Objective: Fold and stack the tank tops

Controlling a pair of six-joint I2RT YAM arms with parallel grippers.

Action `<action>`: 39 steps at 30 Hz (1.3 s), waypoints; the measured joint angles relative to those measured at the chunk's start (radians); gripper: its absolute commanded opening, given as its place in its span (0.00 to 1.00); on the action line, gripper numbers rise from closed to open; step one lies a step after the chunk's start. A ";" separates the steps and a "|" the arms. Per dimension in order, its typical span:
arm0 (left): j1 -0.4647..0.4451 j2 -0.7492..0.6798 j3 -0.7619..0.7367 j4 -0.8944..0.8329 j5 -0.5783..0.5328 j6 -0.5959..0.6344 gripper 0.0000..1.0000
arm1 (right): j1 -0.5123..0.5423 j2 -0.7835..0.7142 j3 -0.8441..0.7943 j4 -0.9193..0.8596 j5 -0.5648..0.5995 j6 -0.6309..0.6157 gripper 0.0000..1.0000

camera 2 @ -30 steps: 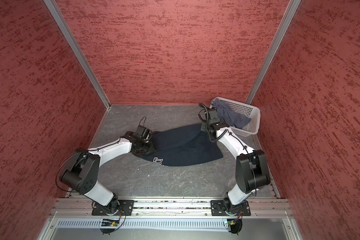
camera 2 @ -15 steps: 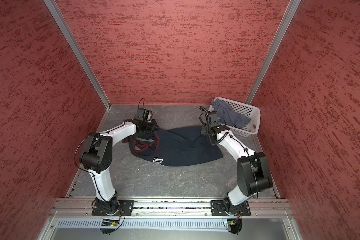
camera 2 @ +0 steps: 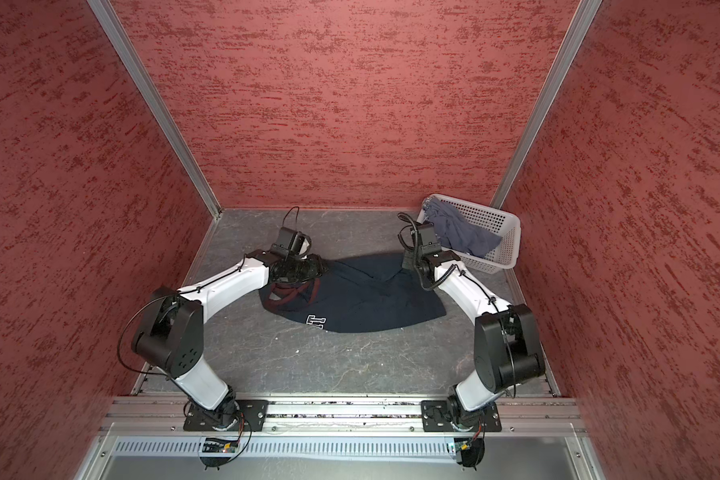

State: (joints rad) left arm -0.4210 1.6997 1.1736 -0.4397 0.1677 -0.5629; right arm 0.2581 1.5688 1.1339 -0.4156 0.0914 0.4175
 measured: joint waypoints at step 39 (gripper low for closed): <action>-0.016 -0.517 -0.312 0.074 -0.029 0.040 0.00 | 0.015 0.074 0.081 -0.019 0.001 -0.033 0.04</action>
State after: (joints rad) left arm -0.4374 1.1824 0.8616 -0.3656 0.1387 -0.5232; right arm 0.2733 1.6428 1.2148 -0.4347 0.0925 0.3847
